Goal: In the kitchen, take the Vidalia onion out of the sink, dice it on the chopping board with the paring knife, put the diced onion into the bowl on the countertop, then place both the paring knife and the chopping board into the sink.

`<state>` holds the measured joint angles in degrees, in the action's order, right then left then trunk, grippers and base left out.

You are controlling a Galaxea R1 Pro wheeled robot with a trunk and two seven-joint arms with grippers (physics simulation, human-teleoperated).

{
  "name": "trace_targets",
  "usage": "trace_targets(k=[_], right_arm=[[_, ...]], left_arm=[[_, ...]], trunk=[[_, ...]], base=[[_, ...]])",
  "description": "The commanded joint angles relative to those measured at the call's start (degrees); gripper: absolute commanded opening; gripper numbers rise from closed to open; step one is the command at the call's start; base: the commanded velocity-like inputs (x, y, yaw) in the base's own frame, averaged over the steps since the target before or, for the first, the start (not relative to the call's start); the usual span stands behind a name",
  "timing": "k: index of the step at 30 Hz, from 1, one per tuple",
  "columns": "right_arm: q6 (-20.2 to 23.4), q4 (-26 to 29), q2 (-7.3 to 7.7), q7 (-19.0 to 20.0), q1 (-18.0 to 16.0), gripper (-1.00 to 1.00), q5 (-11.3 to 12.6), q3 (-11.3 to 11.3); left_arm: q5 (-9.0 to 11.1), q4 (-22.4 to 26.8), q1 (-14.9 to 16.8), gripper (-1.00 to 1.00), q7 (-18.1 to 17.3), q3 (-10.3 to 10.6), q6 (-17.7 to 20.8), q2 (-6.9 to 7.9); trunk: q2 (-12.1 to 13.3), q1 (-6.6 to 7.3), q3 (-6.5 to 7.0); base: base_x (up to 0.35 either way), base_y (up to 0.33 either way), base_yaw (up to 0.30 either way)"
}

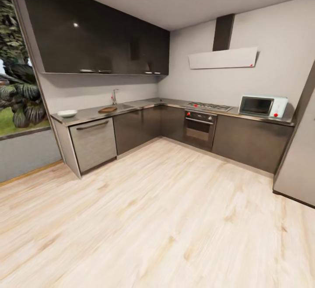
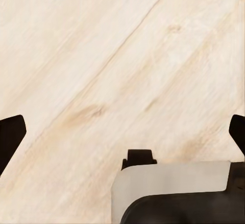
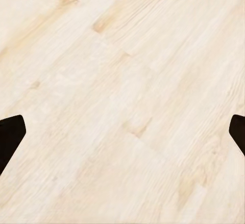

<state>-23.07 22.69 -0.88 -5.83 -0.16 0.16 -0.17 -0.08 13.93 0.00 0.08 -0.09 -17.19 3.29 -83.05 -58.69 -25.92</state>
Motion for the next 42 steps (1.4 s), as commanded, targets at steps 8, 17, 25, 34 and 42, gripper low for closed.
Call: trace_targets(k=[8,17,25,34,42], right_arm=[[-0.14,-0.01,-0.02,-0.14,-0.02,1.00,0.01,-0.01],[-0.14,-0.01,-0.08,-0.14,-0.02,1.00,-0.04,-0.01],[-0.14,-0.02,-0.06,-0.16,-0.02,1.00,-0.05,-0.01],[-0.14,-0.02,-0.06,-0.16,-0.02,1.00,-0.06,-0.01],[-0.14,-0.02,-0.06,-0.14,-0.02,1.00,-0.05,-0.01]], left_arm=[[-0.01,0.03,0.00,1.00,0.01,0.00,-0.12,-0.01],[-0.01,-0.04,0.00,1.00,0.01,0.00,-0.12,-0.04],[-0.01,-0.04,0.00,1.00,0.01,0.00,-0.12,-0.04],[-0.01,-0.11,0.00,1.00,0.01,0.00,-0.12,-0.04],[-0.01,-0.11,0.00,1.00,0.01,0.00,-0.12,-0.04]], trunk=[[-0.02,-0.03,-0.05],[-0.02,-0.03,-0.05],[-0.02,-0.03,-0.05],[-0.02,-0.03,-0.05],[-0.02,-0.03,-0.05]], base=[[0.319,-0.127,0.000],[0.319,-0.123,0.001],[0.319,-0.111,0.077],[0.319,-0.109,0.142],[0.319,-0.109,0.204]])
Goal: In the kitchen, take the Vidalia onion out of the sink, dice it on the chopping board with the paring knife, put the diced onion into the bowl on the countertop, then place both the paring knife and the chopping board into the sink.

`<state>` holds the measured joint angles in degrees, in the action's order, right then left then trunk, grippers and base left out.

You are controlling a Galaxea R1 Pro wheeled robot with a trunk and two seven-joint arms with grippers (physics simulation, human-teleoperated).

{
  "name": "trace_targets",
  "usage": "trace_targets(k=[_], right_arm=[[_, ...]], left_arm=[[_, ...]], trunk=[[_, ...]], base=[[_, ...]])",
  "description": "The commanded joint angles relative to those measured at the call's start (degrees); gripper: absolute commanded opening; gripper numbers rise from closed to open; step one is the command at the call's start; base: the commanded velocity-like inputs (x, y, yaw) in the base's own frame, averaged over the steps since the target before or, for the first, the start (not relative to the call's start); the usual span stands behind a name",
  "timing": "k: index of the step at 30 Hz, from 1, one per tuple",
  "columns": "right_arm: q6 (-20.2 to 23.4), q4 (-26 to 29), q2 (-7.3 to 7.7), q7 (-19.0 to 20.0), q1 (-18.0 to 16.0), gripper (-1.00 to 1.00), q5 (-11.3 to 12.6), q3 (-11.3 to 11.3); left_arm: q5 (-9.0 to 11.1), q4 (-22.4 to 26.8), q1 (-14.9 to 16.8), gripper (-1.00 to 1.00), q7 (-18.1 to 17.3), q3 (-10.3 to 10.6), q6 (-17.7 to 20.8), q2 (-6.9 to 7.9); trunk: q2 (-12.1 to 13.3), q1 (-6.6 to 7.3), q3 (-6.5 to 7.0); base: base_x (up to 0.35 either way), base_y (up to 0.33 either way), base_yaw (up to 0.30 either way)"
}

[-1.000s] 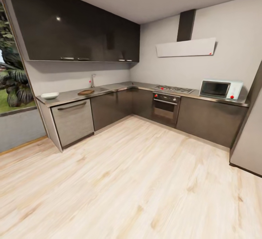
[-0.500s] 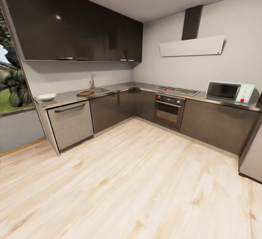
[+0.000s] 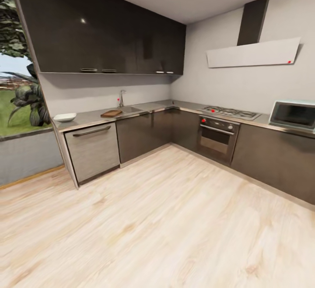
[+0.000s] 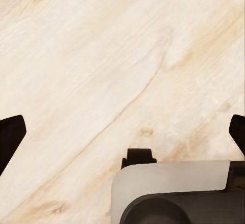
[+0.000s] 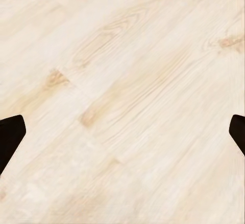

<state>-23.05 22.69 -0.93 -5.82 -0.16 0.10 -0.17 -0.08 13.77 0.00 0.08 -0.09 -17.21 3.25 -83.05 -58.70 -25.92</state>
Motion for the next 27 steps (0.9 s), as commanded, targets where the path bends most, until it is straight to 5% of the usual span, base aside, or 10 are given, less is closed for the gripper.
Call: trace_targets(k=[1,27], right_arm=[[-0.15,-0.01,0.00,-0.15,-0.02,1.00,0.02,-0.01],[-0.15,0.00,-0.04,-0.17,-0.02,1.00,0.01,-0.01]], left_arm=[[-0.01,0.04,0.00,1.00,0.01,0.00,-0.11,0.00],[-0.01,0.03,0.00,1.00,0.01,0.00,-0.11,0.00]], trunk=[[-0.02,-0.03,-0.05],[-0.02,-0.03,-0.05]], base=[[0.319,-0.109,0.214],[0.313,-0.136,0.215]])
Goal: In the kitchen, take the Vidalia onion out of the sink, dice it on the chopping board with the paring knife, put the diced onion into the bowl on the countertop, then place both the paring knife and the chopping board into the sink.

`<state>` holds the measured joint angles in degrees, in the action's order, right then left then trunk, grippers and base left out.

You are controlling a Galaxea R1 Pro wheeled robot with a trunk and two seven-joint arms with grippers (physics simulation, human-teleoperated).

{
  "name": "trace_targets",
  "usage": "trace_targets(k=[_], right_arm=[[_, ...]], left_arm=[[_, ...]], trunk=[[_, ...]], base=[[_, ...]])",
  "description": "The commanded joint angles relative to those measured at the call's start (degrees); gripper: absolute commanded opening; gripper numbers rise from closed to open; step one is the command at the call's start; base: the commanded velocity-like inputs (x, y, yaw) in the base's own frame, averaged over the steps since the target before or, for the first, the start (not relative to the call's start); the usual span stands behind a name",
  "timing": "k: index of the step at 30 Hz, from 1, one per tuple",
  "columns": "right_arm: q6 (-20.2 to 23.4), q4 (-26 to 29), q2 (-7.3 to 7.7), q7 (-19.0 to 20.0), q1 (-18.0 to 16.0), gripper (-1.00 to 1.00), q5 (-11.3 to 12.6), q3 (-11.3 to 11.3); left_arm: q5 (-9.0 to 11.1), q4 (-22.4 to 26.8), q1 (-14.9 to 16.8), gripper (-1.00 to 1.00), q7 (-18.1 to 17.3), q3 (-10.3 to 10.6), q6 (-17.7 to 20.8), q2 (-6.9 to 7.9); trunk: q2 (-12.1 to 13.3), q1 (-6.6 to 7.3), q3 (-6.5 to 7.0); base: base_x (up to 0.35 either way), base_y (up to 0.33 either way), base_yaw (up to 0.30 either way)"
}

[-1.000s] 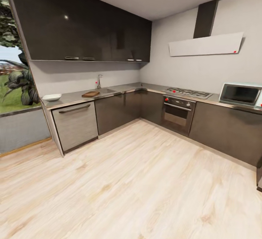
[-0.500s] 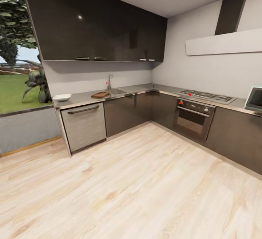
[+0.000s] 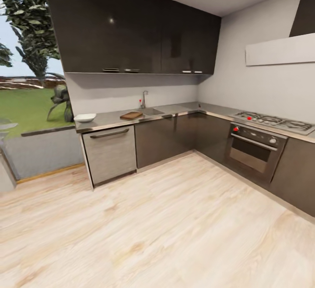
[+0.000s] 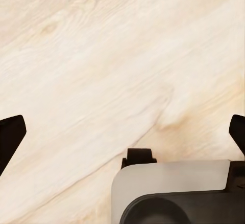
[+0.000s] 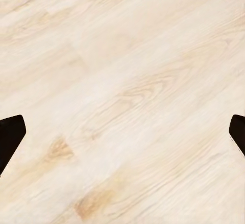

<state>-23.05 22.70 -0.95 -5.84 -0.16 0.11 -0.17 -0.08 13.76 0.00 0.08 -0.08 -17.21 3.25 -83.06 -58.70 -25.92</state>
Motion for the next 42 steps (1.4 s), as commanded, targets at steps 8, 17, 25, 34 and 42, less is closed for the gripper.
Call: trace_targets(k=[8,17,25,34,42], right_arm=[[-0.15,-0.03,-0.02,-0.16,-0.02,1.00,0.01,-0.01],[-0.15,-0.02,-0.01,-0.15,-0.02,1.00,-0.02,-0.01],[-0.15,-0.03,-0.02,-0.13,-0.02,1.00,-0.01,-0.01],[-0.15,-0.02,-0.02,-0.15,-0.02,1.00,-0.02,-0.01],[-0.15,-0.03,-0.02,-0.16,-0.02,1.00,-0.02,-0.01]], left_arm=[[-0.01,0.04,0.00,1.00,0.03,0.00,-0.11,0.00],[-0.01,0.05,0.00,1.00,0.03,0.00,-0.11,0.00],[-0.01,0.04,0.00,1.00,0.00,0.00,-0.11,0.00],[-0.01,0.04,0.00,1.00,0.00,0.00,-0.11,0.00],[-0.01,0.04,0.00,1.00,0.02,0.00,-0.11,0.00]], trunk=[[-0.02,-0.03,-0.05],[-0.02,-0.03,-0.05],[-0.02,-0.03,-0.05],[-0.02,-0.03,-0.05],[-0.02,-0.03,-0.05]], base=[[0.288,-0.197,0.215],[0.283,-0.206,0.215],[0.283,-0.206,0.215],[0.283,-0.206,0.215],[0.283,-0.206,0.215]])
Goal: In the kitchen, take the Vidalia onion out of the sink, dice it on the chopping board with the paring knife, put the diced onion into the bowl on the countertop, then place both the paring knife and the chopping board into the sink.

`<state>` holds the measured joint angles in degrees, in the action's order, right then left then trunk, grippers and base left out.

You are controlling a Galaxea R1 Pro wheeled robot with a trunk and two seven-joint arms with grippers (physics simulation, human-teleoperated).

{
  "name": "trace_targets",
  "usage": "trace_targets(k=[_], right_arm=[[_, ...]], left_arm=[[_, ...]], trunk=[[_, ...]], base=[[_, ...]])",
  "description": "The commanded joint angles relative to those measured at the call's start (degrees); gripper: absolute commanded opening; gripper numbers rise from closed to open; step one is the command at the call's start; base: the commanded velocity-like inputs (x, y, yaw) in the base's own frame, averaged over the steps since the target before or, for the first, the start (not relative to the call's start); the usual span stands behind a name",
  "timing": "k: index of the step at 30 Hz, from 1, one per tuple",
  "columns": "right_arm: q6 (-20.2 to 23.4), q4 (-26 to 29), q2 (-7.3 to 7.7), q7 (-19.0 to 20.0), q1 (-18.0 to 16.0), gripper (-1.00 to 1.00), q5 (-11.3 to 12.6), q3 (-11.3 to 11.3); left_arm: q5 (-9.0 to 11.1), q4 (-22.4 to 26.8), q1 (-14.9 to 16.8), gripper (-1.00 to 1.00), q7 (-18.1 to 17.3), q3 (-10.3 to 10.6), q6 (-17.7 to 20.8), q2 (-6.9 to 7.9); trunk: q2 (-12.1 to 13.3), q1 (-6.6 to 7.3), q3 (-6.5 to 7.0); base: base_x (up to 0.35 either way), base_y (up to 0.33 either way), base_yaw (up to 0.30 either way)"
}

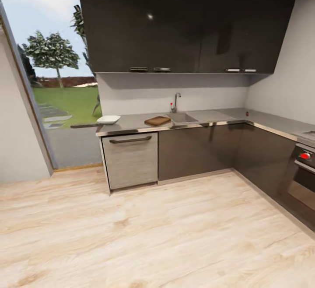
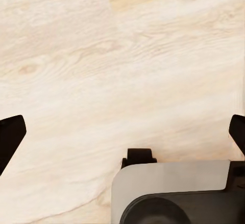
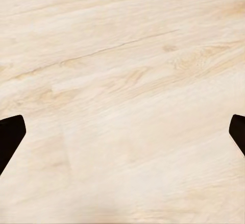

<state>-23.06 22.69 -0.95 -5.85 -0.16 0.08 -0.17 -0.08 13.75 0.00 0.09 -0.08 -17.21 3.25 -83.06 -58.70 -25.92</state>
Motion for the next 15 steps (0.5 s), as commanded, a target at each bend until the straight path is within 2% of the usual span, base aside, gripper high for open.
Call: trace_targets(k=[1,15], right_arm=[[-0.15,-0.02,-0.02,-0.16,-0.02,1.00,0.00,-0.01],[-0.15,-0.01,-0.02,-0.15,-0.02,1.00,0.00,-0.01]], left_arm=[[-0.01,0.04,0.00,1.00,0.00,0.00,-0.11,0.00],[-0.01,0.04,0.00,1.00,0.00,0.00,-0.11,0.00]], trunk=[[-0.02,-0.03,-0.05],[-0.02,-0.03,-0.05]], base=[[0.283,-0.207,0.215],[0.283,-0.206,0.215]])
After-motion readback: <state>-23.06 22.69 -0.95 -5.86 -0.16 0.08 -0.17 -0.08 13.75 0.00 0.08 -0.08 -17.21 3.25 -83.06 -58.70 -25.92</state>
